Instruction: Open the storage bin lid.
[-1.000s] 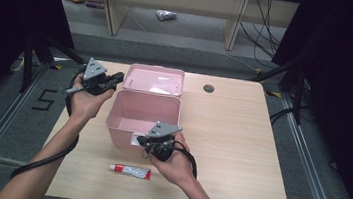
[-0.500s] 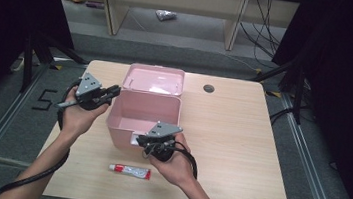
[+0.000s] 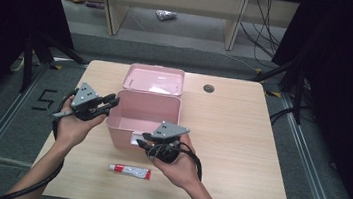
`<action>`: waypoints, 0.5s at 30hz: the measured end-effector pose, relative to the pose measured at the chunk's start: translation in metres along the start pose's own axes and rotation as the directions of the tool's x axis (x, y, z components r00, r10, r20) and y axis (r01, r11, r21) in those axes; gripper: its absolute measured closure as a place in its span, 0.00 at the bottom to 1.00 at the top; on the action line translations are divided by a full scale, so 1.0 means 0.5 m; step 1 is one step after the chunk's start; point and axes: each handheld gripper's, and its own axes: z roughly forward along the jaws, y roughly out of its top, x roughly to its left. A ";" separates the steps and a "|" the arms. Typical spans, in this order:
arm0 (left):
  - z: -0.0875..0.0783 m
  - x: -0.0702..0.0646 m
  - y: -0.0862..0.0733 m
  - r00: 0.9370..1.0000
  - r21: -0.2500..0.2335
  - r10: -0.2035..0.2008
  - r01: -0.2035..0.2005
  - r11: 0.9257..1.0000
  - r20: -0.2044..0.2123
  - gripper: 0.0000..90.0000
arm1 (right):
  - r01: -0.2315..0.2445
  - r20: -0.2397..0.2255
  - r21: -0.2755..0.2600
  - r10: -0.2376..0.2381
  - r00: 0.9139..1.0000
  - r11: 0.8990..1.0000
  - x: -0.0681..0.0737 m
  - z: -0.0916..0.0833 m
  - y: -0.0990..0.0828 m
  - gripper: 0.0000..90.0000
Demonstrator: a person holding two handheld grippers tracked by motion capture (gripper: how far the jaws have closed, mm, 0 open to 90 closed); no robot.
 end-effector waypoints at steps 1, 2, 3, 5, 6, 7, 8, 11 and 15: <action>-0.003 -0.001 -0.001 1.000 0.001 -0.003 0.003 1.000 0.003 0.81 | -0.007 0.000 0.007 0.007 1.000 1.000 0.000 -0.007 0.000 0.75; -0.006 -0.002 -0.003 1.000 0.000 -0.003 0.003 1.000 0.010 0.80 | 0.011 0.005 -0.009 -0.011 1.000 1.000 -0.003 -0.010 0.000 0.74; -0.006 -0.003 -0.004 1.000 -0.006 -0.004 0.004 1.000 0.018 0.79 | 0.004 0.004 -0.005 -0.004 1.000 1.000 -0.005 -0.017 -0.001 0.73; -0.012 -0.007 -0.006 0.999 0.001 -0.001 0.000 1.000 0.032 0.76 | -0.004 0.010 -0.002 0.004 1.000 1.000 -0.009 -0.029 -0.004 0.71; -0.016 -0.009 -0.007 0.999 0.002 0.000 0.000 1.000 0.045 0.75 | -0.010 0.008 -0.008 0.010 1.000 1.000 -0.011 -0.032 -0.006 0.71; -0.017 -0.011 -0.009 0.998 -0.007 -0.004 0.004 1.000 0.060 0.73 | -0.019 0.017 -0.006 0.019 1.000 1.000 -0.014 -0.039 -0.008 0.70; -0.022 -0.013 -0.010 0.998 -0.005 0.001 -0.001 1.000 0.070 0.72 | -0.020 0.022 -0.015 0.021 1.000 1.000 -0.016 -0.043 -0.011 0.69; -0.035 -0.017 -0.015 0.993 -0.004 -0.010 0.010 1.000 0.118 0.67 | -0.026 0.029 -0.021 0.027 0.999 0.999 -0.023 -0.060 -0.016 0.68; -0.056 -0.018 -0.026 0.992 -0.022 0.014 -0.011 1.000 0.123 0.57 | -0.042 0.042 -0.031 0.043 0.998 0.999 -0.034 -0.087 -0.025 0.67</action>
